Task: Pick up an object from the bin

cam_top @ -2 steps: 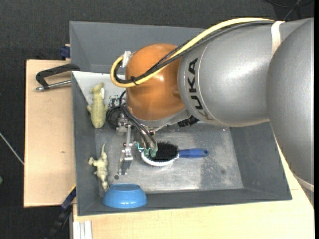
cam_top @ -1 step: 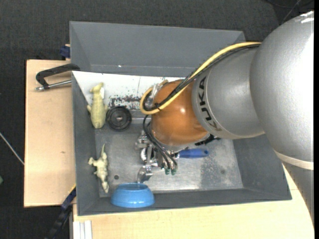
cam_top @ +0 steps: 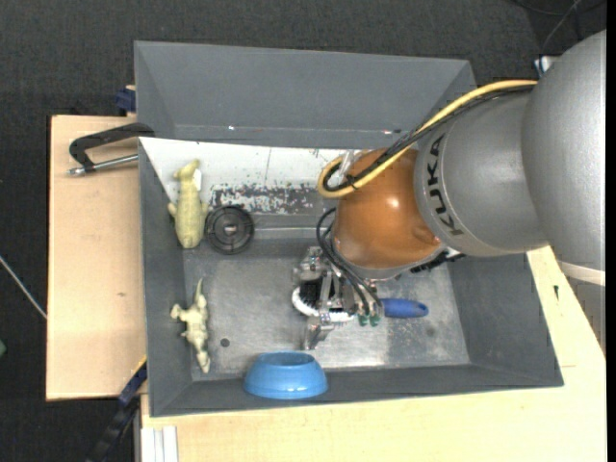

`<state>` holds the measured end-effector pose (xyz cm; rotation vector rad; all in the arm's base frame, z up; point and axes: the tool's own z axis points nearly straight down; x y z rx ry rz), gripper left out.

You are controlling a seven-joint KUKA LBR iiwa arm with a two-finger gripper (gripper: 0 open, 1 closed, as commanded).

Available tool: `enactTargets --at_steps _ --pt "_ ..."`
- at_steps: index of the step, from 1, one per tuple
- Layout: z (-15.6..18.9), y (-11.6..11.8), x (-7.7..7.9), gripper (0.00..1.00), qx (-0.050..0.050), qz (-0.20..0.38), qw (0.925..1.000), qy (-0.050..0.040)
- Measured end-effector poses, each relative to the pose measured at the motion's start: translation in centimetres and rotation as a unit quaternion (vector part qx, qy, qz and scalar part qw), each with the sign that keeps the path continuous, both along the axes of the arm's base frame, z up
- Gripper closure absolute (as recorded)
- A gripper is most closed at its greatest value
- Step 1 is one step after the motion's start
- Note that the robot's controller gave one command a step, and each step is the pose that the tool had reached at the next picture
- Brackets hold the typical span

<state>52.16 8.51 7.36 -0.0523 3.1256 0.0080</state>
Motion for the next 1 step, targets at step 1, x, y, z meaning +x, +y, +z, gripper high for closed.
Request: enactTargets --at_steps 1 --pt "0.17 0.22 0.14 1.0 0.0 0.001 1.0 -0.0029"
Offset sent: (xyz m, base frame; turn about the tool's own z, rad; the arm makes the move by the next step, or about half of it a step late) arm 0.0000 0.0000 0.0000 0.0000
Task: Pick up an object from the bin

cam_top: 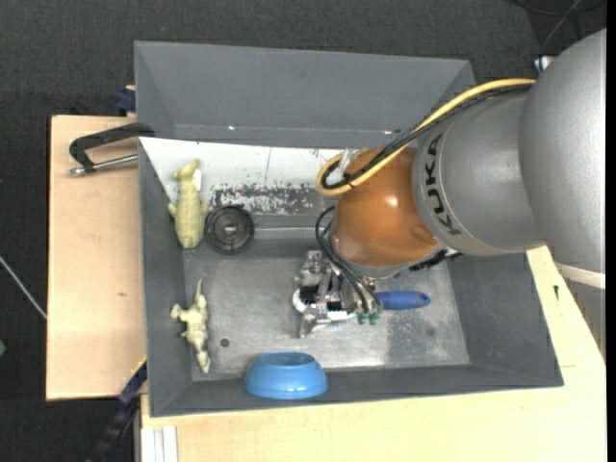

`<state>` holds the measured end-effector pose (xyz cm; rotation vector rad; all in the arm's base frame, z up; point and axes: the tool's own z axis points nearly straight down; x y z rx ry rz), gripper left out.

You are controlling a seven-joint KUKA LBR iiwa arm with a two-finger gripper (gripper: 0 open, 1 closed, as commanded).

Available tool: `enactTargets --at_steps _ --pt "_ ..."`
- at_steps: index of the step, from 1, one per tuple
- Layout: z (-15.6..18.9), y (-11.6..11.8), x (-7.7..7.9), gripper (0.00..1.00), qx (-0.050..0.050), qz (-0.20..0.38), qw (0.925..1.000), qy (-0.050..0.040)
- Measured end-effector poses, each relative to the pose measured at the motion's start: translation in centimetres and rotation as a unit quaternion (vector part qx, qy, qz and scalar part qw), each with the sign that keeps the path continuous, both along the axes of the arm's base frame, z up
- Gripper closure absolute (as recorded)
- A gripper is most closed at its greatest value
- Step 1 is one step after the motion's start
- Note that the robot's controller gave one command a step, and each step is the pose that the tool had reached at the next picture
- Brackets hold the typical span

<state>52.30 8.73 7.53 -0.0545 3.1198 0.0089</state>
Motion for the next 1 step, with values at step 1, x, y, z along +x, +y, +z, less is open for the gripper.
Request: enactTargets --at_steps 1 --pt "15.35 1.5 2.09 1.0 -0.002 0.02 0.9998 0.0037"
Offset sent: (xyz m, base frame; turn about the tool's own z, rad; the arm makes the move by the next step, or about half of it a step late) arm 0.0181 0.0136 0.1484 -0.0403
